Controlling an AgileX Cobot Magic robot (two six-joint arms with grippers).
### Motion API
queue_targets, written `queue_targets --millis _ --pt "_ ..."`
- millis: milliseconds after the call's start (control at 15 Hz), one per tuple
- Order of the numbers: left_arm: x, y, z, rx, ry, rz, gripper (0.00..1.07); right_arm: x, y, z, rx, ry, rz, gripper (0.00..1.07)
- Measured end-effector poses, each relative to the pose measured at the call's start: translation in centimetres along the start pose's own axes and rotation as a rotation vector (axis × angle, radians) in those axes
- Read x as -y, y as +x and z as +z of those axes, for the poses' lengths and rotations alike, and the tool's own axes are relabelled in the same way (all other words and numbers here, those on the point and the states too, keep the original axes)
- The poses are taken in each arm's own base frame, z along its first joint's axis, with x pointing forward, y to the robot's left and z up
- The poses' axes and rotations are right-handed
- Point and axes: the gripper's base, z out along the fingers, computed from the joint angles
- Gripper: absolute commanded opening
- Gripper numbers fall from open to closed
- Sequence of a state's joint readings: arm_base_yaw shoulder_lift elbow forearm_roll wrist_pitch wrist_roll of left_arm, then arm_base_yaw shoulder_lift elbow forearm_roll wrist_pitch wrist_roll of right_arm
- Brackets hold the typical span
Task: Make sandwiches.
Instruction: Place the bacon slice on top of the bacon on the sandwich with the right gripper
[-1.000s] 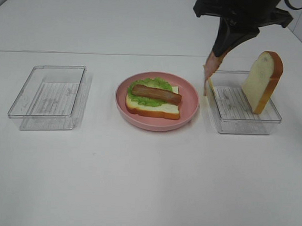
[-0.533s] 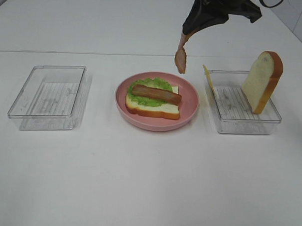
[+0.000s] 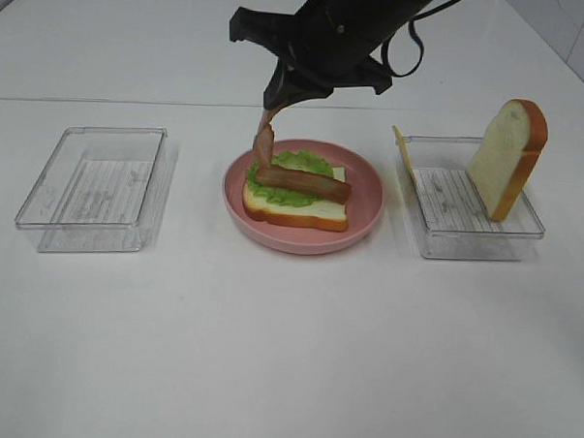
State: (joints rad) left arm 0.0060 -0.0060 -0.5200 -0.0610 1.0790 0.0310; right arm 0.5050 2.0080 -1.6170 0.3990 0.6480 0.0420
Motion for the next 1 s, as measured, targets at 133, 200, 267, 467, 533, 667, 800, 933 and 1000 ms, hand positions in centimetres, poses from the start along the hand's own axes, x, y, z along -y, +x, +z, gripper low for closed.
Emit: queue_targets --millis 133,200,267,467,533,667,800,933,1000 --pt "0.0 0.0 0.0 0.0 0.0 0.0 1.01 0.5 0.3 2.2 0.016 0.002 0.038 0.0" --pt "0.0 0.0 0.0 0.0 0.0 0.0 1.01 0.8 0.3 2.9 0.03 0.005 0.05 0.0" --pt "0.0 0.0 0.0 0.0 0.0 0.0 1.01 0.9 0.3 3.3 0.038 0.007 0.054 0.0" --pt "0.0 0.0 0.0 0.0 0.0 0.0 1.01 1.5 0.3 4.7 0.072 0.014 0.067 0.0" --pt "0.0 0.0 0.0 0.0 0.0 0.0 1.01 1.6 0.4 4.8 0.069 0.02 0.059 0.0" --pt "0.0 0.0 0.0 0.0 0.0 0.0 1.01 2.3 0.6 5.3 0.052 0.078 -0.013 0.0" --pt "0.0 0.0 0.0 0.0 0.0 0.0 1.01 2.9 1.0 5.6 0.023 0.136 -0.052 0.0" --pt "0.0 0.0 0.0 0.0 0.0 0.0 1.01 3.6 1.3 5.8 -0.007 0.202 -0.076 0.0" --pt "0.0 0.0 0.0 0.0 0.0 0.0 1.01 4.5 1.6 6.1 -0.028 0.279 -0.097 0.0"
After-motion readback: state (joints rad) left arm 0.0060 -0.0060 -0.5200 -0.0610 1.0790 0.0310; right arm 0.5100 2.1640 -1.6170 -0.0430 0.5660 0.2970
